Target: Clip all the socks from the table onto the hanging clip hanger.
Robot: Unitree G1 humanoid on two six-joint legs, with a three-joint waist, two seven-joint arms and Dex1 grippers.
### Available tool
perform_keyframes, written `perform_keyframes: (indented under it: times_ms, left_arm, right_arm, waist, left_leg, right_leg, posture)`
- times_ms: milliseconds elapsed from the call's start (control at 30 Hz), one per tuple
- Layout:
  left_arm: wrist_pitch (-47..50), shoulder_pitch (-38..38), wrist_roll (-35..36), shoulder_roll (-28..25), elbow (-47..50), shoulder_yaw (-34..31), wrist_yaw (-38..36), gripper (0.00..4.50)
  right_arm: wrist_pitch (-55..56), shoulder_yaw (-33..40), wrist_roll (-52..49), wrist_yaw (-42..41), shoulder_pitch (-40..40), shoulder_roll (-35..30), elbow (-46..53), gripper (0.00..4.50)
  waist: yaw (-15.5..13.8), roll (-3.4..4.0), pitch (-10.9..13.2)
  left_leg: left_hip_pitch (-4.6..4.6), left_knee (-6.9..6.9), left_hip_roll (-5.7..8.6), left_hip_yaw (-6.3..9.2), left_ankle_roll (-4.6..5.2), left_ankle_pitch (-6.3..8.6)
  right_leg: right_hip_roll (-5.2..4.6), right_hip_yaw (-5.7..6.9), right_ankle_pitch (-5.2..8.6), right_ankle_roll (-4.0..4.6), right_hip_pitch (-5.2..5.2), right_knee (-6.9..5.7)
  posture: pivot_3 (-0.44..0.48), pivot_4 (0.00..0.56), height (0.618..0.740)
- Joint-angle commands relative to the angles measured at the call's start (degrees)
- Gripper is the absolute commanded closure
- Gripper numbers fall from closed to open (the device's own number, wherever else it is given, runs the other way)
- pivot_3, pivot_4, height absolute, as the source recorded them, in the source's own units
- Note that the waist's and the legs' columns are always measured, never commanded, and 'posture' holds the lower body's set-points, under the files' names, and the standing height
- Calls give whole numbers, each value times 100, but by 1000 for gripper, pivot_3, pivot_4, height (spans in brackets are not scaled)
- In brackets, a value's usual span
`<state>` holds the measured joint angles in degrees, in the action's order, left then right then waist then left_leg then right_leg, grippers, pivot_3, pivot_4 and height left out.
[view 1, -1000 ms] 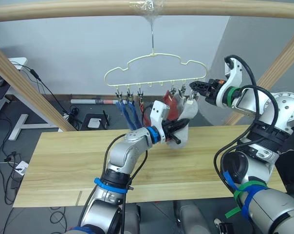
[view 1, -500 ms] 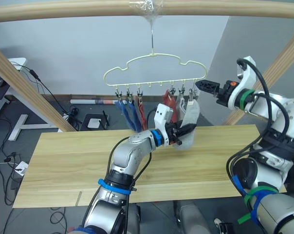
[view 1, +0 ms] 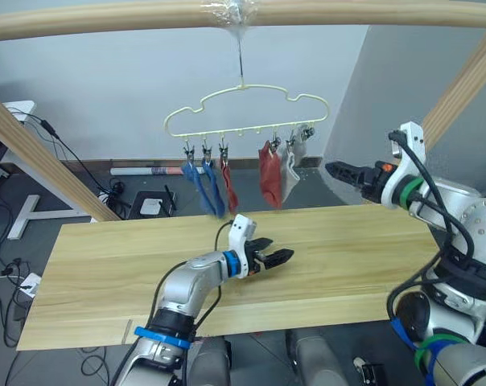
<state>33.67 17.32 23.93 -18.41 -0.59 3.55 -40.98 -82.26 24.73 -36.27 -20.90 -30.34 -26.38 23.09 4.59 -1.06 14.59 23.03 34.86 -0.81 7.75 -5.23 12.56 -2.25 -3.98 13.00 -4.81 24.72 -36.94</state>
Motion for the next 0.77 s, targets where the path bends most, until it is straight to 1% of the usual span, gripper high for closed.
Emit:
perform_keyframes:
  times_ms: [33, 100, 133, 167, 267, 333, 400, 467, 633, 733, 767]
  left_arm:
    - [-117, -275, -84, -1106, 828, -719, -264, 39]
    - [-263, -554, -285, -1714, 827, -825, -408, 39]
    - [-323, -649, -329, -1889, 794, -865, -461, 39]
    - [-375, -694, -345, -1977, 762, -871, -485, 39]
    - [-636, -1051, -331, -2707, 433, -1598, -835, 39]
    - [-1141, -1189, -506, -3250, -1, -2147, -923, 39]
    - [-1491, -1203, -490, -3716, -473, -2585, -1174, 39]
    - [-1631, -1203, -434, -3897, -661, -2739, -1341, 39]
    - [-1713, -1264, -469, -4076, -839, -2931, -1526, 39]
    - [-1767, -1110, -519, -4049, -998, -2868, -1487, 39]
    - [-1614, -1015, -403, -3980, -964, -2842, -1483, 39]
  right_arm:
    - [1733, -665, 490, -907, 834, -846, 307, 0]
    - [2681, -1017, 847, -1262, 1291, -1171, 195, 0]
    - [2988, -1100, 922, -1397, 1434, -1237, 126, 0]
    - [3215, -1149, 959, -1494, 1520, -1273, 46, 0]
    - [4885, -1451, 1562, -2251, 2115, -1709, -213, 0]
    - [5248, -1267, 1394, -2673, 2282, -1889, -245, 0]
    - [5381, -1039, 1119, -3057, 2362, -2061, -204, 0]
    - [5467, -950, 980, -3256, 2389, -2137, -212, 0]
    - [5576, -823, 929, -3317, 2379, -2215, -309, 0]
    - [5775, -910, 1111, -3338, 2261, -2280, -526, 0]
    - [5764, -953, 1108, -3294, 2197, -2254, -570, 0]
  waist:
    - [16, 1, 0]
    - [35, 6, -3]
    - [36, 5, -3]
    - [31, 5, -3]
    - [-20, -21, 9]
    - [-54, -30, 14]
    - [-94, -30, 14]
    - [-160, -28, 10]
    - [-302, -29, 6]
    - [-345, -30, 6]
    - [-345, -30, 6]
  left_leg:
    - [1, 0, 1, -5, 0, 0]
    - [-7, 0, 0, -22, -1, 1]
    - [-11, 0, 0, -33, -1, 2]
    - [-15, 1, -1, -33, -1, 2]
    - [-10, 6, -1, -23, -1, 1]
    - [-8, 4, -8, -15, -2, 1]
    - [-2, 4, -10, -19, -1, 1]
    - [-4, 5, -10, -22, -1, 1]
    - [-6, 3, -7, -20, -2, 1]
    - [-4, 2, -7, -15, -3, 1]
    - [-4, 4, -6, -15, -3, 1]
  right_leg:
    - [-1, -3, 9, -15, 4, -1]
    - [-3, -15, 13, -22, 3, 2]
    - [-6, -19, 13, -24, 3, 2]
    - [-6, -18, 12, -25, 0, 3]
    - [-3, -12, 13, -23, 0, 1]
    - [2, -5, 27, 1, 3, 0]
    - [3, -6, 26, 2, 15, -5]
    - [1, -7, 27, 3, 14, -4]
    - [-3, -5, 27, 3, 3, 2]
    - [-3, -1, 24, -1, 3, 0]
    - [-3, -1, 24, -1, 2, 0]
  posture:
    - [4, 204, 740]
    - [20, 205, 740]
    - [20, 205, 740]
    - [41, 203, 740]
    - [77, 200, 740]
    - [88, 196, 740]
    - [103, 192, 740]
    - [113, 187, 740]
    - [132, 180, 740]
    - [134, 178, 740]
    - [134, 178, 740]
